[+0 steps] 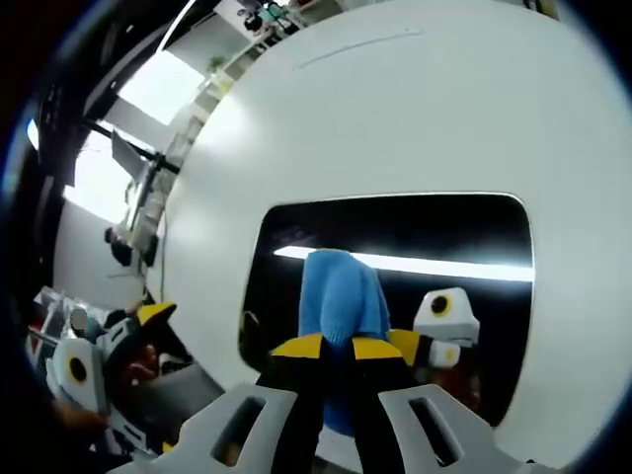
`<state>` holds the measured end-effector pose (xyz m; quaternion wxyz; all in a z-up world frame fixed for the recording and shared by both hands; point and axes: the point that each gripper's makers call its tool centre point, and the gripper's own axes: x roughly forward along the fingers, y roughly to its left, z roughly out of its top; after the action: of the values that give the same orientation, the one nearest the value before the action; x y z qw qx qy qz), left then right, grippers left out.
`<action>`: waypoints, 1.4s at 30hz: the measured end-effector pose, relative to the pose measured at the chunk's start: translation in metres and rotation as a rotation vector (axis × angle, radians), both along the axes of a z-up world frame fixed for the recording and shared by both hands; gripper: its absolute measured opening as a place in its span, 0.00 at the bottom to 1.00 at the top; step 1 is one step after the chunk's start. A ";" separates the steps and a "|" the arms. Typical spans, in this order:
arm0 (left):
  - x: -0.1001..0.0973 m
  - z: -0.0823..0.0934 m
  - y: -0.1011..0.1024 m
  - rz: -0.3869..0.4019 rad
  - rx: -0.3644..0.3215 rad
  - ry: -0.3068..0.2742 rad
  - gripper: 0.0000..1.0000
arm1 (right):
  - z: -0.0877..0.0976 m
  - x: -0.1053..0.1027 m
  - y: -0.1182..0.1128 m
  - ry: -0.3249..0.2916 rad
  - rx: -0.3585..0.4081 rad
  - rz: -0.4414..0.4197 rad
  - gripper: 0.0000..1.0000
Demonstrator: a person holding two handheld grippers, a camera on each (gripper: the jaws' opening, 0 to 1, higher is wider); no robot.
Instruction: Wipe the mirror surface with the cleaning cloth until all visible marks leave the cleaned area.
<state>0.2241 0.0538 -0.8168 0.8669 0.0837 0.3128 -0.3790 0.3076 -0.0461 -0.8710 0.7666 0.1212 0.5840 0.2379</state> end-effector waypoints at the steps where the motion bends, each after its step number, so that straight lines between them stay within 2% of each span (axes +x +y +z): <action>1: 0.000 0.000 0.000 0.001 0.001 0.000 1.00 | 0.000 0.001 0.000 -0.001 -0.002 0.002 0.03; 42: 0.000 -0.001 0.001 0.005 0.003 0.002 1.00 | 0.002 0.068 0.001 -0.027 -0.050 0.019 0.03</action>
<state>0.2240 0.0552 -0.8182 0.8674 0.0836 0.3143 -0.3765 0.3759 -0.0446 -0.8687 0.7749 0.0933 0.5805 0.2319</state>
